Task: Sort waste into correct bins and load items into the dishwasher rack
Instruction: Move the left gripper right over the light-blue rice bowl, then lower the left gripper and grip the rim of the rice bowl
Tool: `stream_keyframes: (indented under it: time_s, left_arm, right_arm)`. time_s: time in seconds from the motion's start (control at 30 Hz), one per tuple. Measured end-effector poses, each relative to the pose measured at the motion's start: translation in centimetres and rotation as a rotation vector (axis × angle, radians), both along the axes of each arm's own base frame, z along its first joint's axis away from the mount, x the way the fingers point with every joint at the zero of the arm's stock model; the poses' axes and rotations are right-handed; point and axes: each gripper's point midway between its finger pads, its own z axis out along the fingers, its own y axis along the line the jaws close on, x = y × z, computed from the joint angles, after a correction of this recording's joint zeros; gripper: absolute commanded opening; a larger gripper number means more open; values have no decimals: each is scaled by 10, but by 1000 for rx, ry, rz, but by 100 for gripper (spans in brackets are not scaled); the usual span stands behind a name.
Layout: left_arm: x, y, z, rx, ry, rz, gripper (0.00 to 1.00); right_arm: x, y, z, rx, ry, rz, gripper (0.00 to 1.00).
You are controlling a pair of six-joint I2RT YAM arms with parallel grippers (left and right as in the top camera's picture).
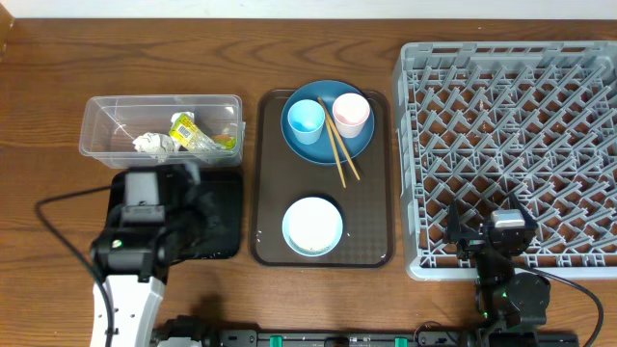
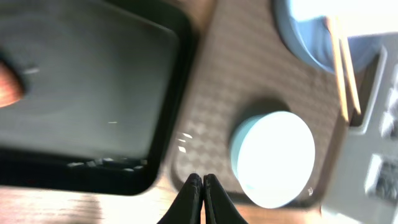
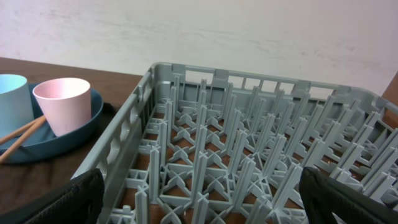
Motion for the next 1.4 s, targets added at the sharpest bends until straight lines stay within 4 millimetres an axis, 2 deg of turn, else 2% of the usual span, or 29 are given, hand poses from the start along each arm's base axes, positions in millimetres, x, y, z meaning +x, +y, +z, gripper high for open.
stream_keyframes:
  time_s: [0.13,0.27,0.57,0.8,1.03,1.2,1.27,1.4]
  left_arm:
    - [2,-37,10,-4,-8,-156,6]
    - [2,-70,10,-11,0,-283,6]
    - [-10,-140,-9,-28,35,-477,6]
    - [-30,-179,-23,15,39,-571,11]
    - [-41,-201,-33,102,-17,-641,17]
    - [-43,-204,-34,183,-74,-650,30]
    - [-42,-204,-34,214,-98,-639,39]
    - [-39,-208,-37,253,-135,-622,42]
  right_arm:
    - [0,0,0,0,0,0,99]
    - [0,0,0,0,0,0,99]
    - [0,0,0,0,0,0,99]
    - [0,0,0,0,0,0,99]
    - [0,0,0,0,0,0,99]
    - [0,0,0,0,0,0,99]
    - [0,0,0,0,0,0,99]
    - [0,0,0,0,0,0,99]
